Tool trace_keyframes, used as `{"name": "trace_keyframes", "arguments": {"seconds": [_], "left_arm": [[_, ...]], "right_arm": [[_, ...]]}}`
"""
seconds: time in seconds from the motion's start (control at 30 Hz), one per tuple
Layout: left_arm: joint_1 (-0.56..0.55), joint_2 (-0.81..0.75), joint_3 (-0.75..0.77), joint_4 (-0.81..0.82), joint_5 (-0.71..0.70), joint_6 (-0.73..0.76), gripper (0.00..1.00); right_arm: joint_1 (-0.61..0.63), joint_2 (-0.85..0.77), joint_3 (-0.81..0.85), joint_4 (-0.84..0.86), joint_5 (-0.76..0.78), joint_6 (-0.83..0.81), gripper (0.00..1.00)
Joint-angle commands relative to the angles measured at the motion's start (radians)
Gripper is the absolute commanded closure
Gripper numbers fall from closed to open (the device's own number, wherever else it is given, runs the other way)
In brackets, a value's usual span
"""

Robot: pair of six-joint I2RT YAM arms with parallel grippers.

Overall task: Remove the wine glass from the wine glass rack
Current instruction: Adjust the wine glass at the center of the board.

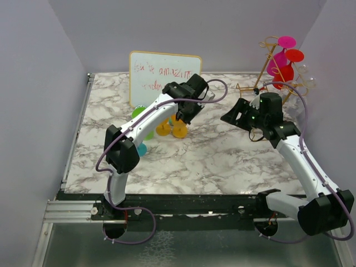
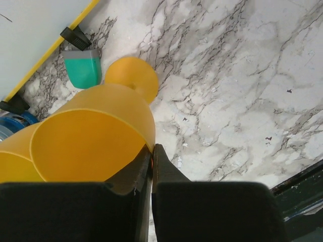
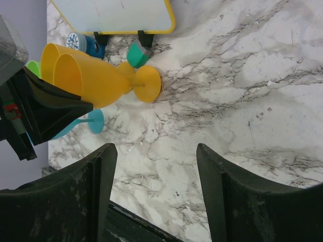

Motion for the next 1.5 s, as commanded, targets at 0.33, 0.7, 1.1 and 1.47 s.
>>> {"name": "trace_keyframes", "arguments": {"seconds": [0.33,0.7,1.1,1.47], "left_arm": [[0.004,0.037,0.044,-0.02,-0.02,0.03,0.93],[0.006,0.044,0.045,-0.047,-0.078,0.032,1.0],[0.009,0.052,0.112,-0.052,-0.024,0.013,0.76],[0.016,0.026,0.103,-0.047,-0.017,0.004,0.71]], "right_arm": [[0.006,0.004,-0.003,-0.005,-0.035,0.012,0.3],[0.006,0.003,-0.01,0.01,-0.036,0.02,0.3],[0.006,0.012,0.0,0.004,-0.054,0.018,0.3],[0.006,0.01,0.015,-0.006,-0.047,0.015,0.3]]}}
